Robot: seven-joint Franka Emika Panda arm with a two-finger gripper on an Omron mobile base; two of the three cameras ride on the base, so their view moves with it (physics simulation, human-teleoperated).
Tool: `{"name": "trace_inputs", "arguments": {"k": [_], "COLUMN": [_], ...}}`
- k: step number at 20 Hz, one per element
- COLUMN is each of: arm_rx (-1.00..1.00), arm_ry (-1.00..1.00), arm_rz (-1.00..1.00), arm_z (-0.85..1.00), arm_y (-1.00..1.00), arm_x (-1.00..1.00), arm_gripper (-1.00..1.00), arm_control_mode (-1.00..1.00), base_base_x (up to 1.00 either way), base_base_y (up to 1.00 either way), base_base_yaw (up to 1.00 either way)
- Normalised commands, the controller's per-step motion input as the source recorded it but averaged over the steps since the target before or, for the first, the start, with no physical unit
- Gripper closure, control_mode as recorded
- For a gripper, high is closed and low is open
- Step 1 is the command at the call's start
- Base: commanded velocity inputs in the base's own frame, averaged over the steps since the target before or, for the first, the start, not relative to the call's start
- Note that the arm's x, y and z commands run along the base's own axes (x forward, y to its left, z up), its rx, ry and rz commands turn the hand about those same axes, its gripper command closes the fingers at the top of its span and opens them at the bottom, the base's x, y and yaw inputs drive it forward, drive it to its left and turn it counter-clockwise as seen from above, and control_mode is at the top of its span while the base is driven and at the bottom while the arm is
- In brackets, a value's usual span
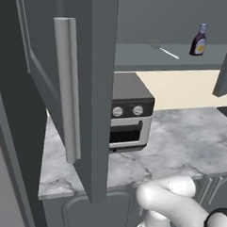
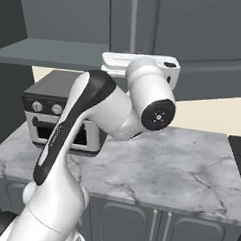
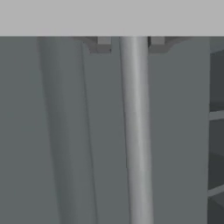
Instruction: The dining table condiment station is running low on condiment bottle. Refill the condiment station by opening the cabinet and taking the condiment bottle from the cabinet and placing it on the dining table.
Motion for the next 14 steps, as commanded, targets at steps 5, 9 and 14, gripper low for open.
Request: {"name": "trace_inputs", "arguments": {"k": [5, 9, 14], "arm_rx": [-0.06, -0.17, -0.21], "arm_ry": [-0.05, -0.2, -0.27], "arm_rz": [0.09, 0.0, -0.13], "arm_z": [0.0, 0.37, 0.65], "arm_y": [-0.11, 0.26, 0.51], "arm_x": [-0.98, -1.0, -0.98], "arm_gripper": [-1.0, -1.0, -1.0], "arm_control_mode": [-1.0, -1.0, -1.0], "base_base_x": [0.0, 0.0, 0.0], "base_base_y": [0.0, 0.0, 0.0], "base_base_yaw": [0.0, 0.0, 0.0]}}
